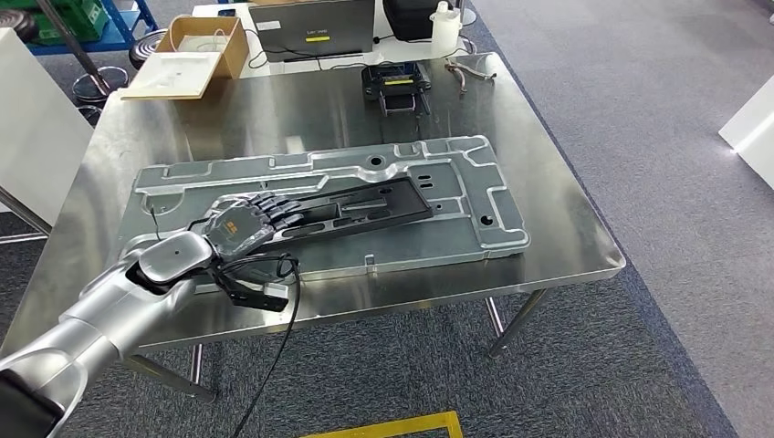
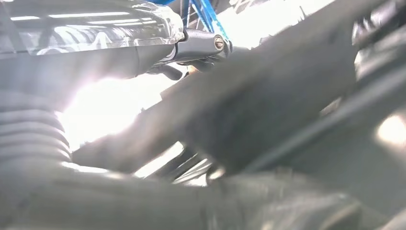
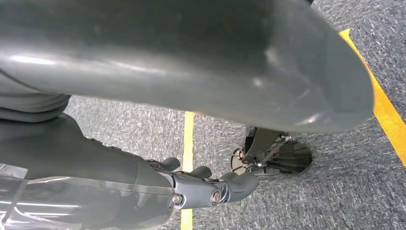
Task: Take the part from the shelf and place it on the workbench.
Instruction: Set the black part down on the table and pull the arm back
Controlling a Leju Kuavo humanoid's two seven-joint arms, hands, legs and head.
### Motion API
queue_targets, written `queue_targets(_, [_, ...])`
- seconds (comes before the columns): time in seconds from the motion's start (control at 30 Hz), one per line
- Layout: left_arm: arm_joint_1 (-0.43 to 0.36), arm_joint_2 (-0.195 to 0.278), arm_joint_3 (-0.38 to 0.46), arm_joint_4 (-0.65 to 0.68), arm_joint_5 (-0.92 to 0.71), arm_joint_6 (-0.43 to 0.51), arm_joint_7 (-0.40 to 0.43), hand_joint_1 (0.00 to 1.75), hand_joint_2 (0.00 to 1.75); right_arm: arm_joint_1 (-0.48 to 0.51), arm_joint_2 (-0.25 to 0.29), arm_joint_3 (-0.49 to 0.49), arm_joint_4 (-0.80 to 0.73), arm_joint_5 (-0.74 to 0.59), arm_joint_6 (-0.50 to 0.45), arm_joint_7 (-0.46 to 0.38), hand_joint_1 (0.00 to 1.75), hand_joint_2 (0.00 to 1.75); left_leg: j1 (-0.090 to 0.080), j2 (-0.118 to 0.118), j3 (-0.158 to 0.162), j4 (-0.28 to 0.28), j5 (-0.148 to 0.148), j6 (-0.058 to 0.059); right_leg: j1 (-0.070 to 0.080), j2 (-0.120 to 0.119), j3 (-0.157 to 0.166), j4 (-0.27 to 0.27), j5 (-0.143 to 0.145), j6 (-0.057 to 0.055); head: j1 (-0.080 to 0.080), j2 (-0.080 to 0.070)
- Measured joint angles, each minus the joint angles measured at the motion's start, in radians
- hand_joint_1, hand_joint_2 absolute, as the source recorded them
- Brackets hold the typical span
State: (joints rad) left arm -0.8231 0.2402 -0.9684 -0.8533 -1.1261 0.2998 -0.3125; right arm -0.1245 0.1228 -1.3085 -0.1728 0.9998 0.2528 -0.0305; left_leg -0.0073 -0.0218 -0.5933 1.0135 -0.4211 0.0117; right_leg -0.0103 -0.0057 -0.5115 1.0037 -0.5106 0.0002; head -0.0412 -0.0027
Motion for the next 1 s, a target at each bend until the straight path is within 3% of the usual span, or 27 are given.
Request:
queue_targets(0.3, [0.108,-0.004,0.124,-0.217,0.072,0.010,-0.010,0.00,0.00,0.000,0.000,0.000,0.000,-0.004,-0.002,-0.003,0.00,0.00,0.000,0.001,0.000,0.000,-0.002,0.002,0.000,0.001,0.000,-0.001,0.000,0.000,0.000,0.000])
queue_targets(0.63, [0.248,-0.004,0.201,-0.438,-0.112,0.277,0.044,0.00,0.00,0.000,0.000,0.000,0.000,0.000,-0.010,-0.001,0.00,0.00,0.000,0.002,0.000,0.000,-0.003,0.002,0.000,0.002,0.000,-0.001,-0.001,0.000,0.000,0.000])
queue_targets(0.9, [0.303,-0.004,0.223,-0.523,-0.163,0.364,0.039,0.00,0.00,-0.002,0.000,0.005,0.000,0.002,-0.018,-0.001,0.00,0.00,0.000,0.001,0.000,0.000,-0.003,0.002,0.000,0.002,0.000,-0.001,-0.002,0.001,0.000,0.000])
queue_targets(1.0, [0.311,-0.003,0.226,-0.541,-0.164,0.373,0.034,0.00,0.00,-0.004,0.004,0.007,0.000,0.003,-0.018,0.000,0.00,0.00,-0.004,0.002,0.002,-0.004,-0.002,0.016,-0.005,0.002,0.004,-0.013,0.004,0.012,0.000,0.000])
